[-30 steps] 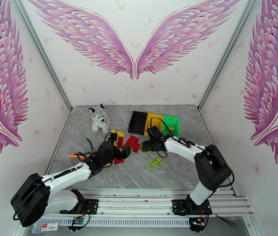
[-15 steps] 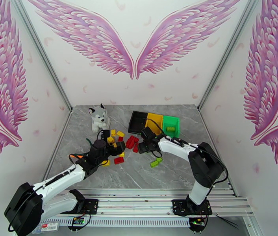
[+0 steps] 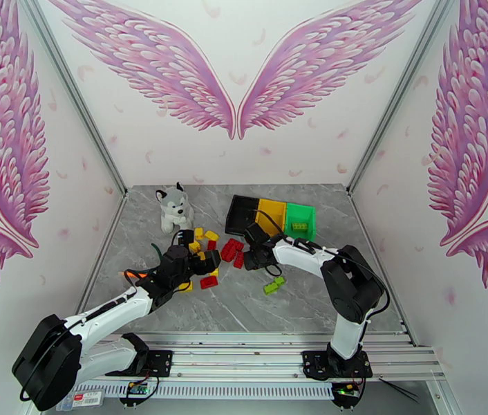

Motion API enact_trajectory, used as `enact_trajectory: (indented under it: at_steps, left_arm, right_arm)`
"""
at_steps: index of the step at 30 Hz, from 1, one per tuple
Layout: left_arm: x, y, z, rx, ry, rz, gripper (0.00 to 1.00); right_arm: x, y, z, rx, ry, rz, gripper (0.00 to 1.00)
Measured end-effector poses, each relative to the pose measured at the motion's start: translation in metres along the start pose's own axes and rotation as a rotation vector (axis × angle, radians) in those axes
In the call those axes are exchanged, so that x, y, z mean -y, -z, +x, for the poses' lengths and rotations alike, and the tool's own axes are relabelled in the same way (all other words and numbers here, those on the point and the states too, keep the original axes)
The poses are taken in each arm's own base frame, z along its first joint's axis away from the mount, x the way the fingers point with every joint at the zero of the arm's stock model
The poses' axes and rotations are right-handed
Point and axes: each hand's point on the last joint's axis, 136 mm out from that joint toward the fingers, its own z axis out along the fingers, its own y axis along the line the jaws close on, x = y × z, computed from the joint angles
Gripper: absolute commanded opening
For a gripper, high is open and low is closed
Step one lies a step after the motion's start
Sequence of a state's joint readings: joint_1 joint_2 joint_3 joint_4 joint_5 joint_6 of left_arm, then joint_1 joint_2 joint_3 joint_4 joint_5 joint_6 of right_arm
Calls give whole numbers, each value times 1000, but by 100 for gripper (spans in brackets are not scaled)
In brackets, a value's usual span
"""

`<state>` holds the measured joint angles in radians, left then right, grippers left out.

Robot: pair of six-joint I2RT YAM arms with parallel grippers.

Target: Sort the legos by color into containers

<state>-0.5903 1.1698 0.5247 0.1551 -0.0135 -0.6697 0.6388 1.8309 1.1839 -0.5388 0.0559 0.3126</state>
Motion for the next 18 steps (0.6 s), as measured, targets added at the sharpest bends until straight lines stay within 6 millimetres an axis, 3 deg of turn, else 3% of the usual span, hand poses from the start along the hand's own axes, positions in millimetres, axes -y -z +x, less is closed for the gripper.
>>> enact_trajectory:
  at_steps: [7,18]
  left_arm:
    - [0,0,0,-3,5,3,99]
    - [-2,-15,19,-90,-6,5,99]
  right_arm:
    - [-4,0,4,-15,13,0,37]
    - [-1,-2,1,-13,18,28,19]
